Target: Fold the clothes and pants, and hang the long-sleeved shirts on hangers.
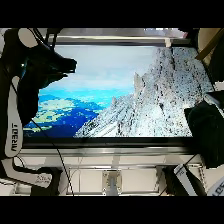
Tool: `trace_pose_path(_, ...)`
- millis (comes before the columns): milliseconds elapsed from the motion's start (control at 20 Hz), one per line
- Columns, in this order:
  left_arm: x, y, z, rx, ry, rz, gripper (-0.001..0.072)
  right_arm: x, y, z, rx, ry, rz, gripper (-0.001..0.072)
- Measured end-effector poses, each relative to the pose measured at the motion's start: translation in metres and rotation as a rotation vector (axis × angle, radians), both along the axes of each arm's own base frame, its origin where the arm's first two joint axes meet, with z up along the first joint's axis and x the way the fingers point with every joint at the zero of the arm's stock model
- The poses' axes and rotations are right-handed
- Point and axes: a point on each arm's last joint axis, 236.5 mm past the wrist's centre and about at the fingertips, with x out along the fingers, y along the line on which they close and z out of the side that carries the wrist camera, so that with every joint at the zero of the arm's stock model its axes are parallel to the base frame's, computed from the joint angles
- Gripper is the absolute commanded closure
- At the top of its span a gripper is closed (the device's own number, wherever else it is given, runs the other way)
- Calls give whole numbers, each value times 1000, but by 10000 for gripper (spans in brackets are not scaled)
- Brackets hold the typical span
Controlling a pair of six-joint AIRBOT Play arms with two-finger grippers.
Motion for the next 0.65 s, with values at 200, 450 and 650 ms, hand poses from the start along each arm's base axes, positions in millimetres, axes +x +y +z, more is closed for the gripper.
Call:
trace_pose_path(200,-11,-13,2,-20,26,-19,688,-13,73,-26,-195,74,297,671)
trace_pose_path(450,-17,-17,0,-24,52,-25,688,-28,97,-42,-309,121,436,671)
trace_pose_path(650,-18,-17,0,-24,56,-24,688,-31,99,-45,-336,131,459,671)
